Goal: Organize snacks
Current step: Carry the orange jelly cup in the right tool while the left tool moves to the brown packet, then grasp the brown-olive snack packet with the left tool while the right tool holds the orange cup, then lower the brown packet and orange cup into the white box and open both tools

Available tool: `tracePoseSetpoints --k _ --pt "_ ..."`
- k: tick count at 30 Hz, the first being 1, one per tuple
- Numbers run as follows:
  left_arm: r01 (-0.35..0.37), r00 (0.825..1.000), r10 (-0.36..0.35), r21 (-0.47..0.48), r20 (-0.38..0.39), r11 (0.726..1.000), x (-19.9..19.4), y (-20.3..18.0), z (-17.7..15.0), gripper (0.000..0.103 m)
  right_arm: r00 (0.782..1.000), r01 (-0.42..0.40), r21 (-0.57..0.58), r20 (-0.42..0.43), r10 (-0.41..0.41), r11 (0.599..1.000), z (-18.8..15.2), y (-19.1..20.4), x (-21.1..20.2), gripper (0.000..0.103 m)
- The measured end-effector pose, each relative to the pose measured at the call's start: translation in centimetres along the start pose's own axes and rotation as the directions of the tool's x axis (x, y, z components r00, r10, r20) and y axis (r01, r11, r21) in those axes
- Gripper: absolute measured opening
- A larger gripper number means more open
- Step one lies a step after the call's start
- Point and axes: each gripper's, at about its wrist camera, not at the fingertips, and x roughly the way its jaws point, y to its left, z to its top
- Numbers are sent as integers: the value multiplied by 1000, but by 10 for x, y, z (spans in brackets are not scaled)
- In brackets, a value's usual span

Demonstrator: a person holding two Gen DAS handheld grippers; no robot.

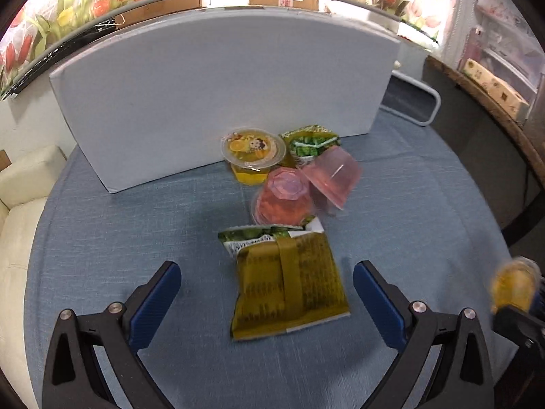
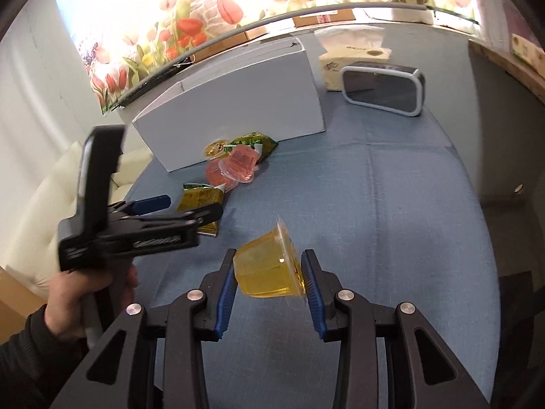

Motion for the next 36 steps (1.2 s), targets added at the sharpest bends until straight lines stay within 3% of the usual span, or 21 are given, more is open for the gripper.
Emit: tracePoseSetpoints --k 2,5,8,11,15,25,30,36 --pt "-6 1000 6 -2 -4 1000 4 -2 1 100 1000 -14 16 5 14 1000 -2 -3 -4 40" --pt "-44 999 43 41 9 998 6 -9 2 89 1000 -14 14 11 14 1000 -2 -4 -7 40" --pt "-36 999 35 60 21 998 3 -14 5 62 999 -28 26 21 27 999 -2 -4 -9 40" --pt "-7 1000 7 81 6 997 4 -18 8 59 999 -34 29 29 33 999 -2 -3 -9 40" --pt "45 999 -45 71 4 996 -5 -14 4 57 999 -43 29 31 42 999 -2 0 -9 40" --pt "123 986 -128 58 107 991 -76 13 0 57 997 -71 0 42 71 997 12 17 -6 40" --pt "148 971 -156 58 178 987 -107 23 25 57 993 -93 -44 68 96 995 40 34 -4 40" --pt "173 948 -171 17 270 985 -127 50 84 57 988 -77 -120 125 92 990 108 55 5 41"
